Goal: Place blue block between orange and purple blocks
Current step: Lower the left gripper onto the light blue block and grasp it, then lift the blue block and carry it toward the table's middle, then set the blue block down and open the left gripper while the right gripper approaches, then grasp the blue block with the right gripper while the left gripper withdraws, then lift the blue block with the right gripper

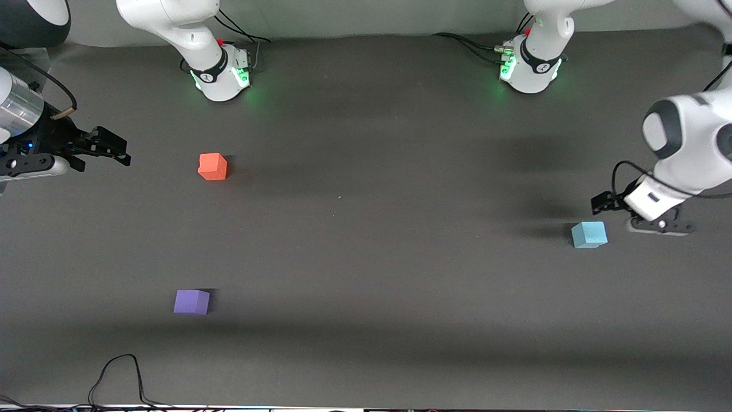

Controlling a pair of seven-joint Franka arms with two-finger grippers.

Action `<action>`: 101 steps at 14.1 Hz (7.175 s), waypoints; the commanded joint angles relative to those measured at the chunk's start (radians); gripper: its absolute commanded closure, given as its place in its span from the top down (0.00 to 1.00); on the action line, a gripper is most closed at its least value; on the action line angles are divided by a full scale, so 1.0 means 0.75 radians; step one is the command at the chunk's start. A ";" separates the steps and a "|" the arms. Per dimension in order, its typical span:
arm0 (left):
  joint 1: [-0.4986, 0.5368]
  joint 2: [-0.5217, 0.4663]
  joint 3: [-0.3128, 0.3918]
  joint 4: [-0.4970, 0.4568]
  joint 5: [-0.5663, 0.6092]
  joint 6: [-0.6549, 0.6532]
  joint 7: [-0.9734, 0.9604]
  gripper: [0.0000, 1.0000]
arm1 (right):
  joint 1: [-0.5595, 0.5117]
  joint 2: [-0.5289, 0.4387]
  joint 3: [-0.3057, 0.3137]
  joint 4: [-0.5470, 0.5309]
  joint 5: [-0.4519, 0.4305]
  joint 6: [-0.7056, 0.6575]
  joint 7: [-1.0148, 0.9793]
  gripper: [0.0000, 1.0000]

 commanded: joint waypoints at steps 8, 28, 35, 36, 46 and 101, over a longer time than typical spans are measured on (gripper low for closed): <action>0.007 0.288 0.004 0.029 0.017 0.292 0.019 0.92 | 0.010 -0.007 -0.014 -0.011 0.003 0.017 -0.010 1.00; -0.800 0.324 -0.020 0.889 -0.006 -0.741 -1.074 0.49 | 0.010 -0.005 -0.014 -0.011 0.003 0.023 -0.010 1.00; -1.345 0.772 -0.012 1.293 0.092 -0.506 -1.603 0.46 | 0.010 0.007 -0.014 -0.011 0.001 0.005 -0.006 1.00; -1.388 0.827 -0.010 1.297 0.119 -0.471 -1.615 0.46 | 0.008 0.009 -0.014 -0.011 0.003 0.009 -0.006 1.00; -1.431 0.954 -0.006 1.293 0.115 -0.301 -1.620 1.00 | 0.010 0.059 -0.012 -0.009 0.046 0.078 -0.006 1.00; -0.306 -0.320 0.064 0.739 -0.038 -1.087 -0.313 1.00 | 0.915 0.887 -0.016 -0.101 0.054 1.071 0.780 0.42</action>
